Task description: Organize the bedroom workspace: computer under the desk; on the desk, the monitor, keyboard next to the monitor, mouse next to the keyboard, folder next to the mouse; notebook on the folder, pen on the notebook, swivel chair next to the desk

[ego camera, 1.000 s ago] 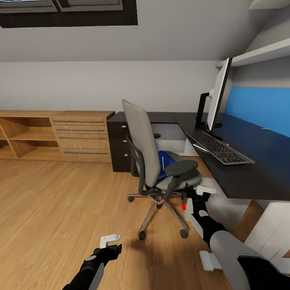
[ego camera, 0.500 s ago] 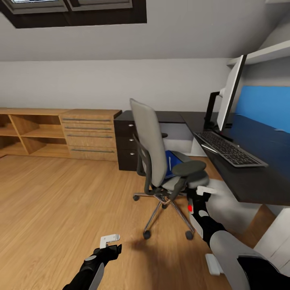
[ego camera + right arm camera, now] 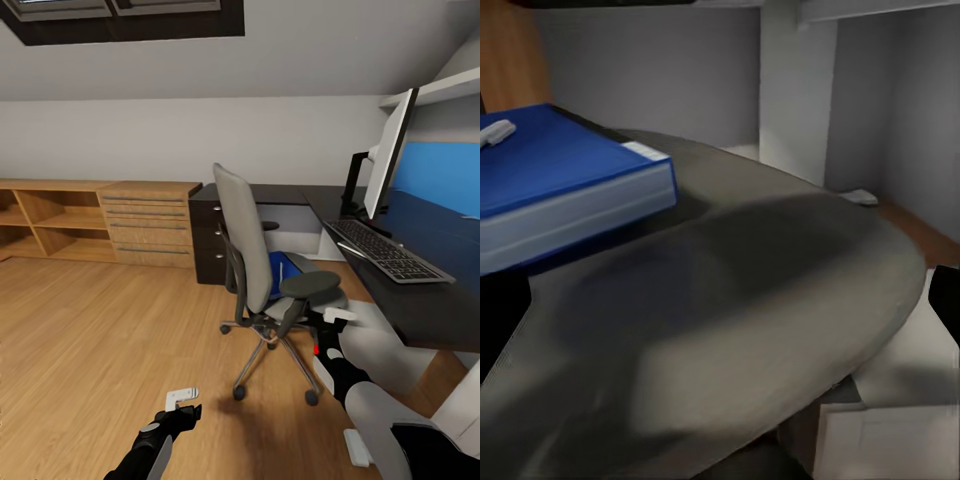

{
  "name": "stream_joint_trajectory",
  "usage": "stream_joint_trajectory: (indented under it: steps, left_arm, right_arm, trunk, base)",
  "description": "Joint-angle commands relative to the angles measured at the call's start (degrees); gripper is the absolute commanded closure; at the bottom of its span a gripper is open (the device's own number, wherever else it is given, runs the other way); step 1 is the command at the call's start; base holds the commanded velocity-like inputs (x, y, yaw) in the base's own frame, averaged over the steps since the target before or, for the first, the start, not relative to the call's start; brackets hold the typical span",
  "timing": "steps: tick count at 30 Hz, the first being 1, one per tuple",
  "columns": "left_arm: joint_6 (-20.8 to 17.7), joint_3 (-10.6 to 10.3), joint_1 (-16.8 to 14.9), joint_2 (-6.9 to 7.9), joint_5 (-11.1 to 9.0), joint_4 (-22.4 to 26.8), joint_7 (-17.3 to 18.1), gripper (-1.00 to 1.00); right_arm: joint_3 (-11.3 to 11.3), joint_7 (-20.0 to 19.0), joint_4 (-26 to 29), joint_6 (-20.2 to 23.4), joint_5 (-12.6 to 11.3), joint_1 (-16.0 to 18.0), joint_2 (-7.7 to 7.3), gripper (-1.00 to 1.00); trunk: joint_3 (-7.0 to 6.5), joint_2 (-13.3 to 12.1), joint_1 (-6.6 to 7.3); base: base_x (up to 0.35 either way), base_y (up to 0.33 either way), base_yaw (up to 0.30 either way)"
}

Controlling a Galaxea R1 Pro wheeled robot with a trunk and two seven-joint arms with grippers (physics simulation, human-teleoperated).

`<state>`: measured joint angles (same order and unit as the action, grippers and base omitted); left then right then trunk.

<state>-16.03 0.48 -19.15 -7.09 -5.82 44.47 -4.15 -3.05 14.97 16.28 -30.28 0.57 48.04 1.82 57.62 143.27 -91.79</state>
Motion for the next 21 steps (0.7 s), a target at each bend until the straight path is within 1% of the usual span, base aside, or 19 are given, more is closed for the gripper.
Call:
stream_joint_trajectory:
  steps: [1,6,13,18,21]
  left_arm:
    - [-0.3,0.0,0.0,-0.03,-0.6,0.1,-0.2,-1.0]
    - [-0.3,0.0,0.0,-0.03,-0.6,0.1,-0.2,-1.0]
    - [-0.3,0.0,0.0,-0.03,-0.6,0.1,-0.2,-1.0]
    - [-0.3,0.0,0.0,-0.03,-0.6,0.1,-0.2,-1.0]
    - [-0.3,0.1,0.0,-0.03,-0.6,0.1,-0.3,-1.0]
  right_arm:
    - [-0.3,-0.1,0.0,-0.3,0.1,0.0,0.13,-1.0]
    - [-0.3,-0.1,0.0,-0.5,0.1,0.0,0.27,-1.0]
    - [-0.3,0.1,0.0,-0.7,0.1,0.0,0.28,-1.0]
    - [-0.3,1.1,-0.1,-0.7,0.1,0.0,0.32,-1.0]
    - [-0.2,2.0,-0.1,-0.7,0.1,0.0,0.35,-1.0]
  trunk:
    - [0.05,0.0,0.01]
    - [0.05,0.0,0.01]
    - [0.05,0.0,0.01]
    - [0.05,0.0,0.01]
    - [0.05,0.0,0.01]
  base:
    - [0.002,0.0,0.09]
    - [0.0,0.0,0.084]
    - [0.0,0.0,0.015]
    - [0.0,0.0,0.008]
    - [0.0,0.0,0.081]
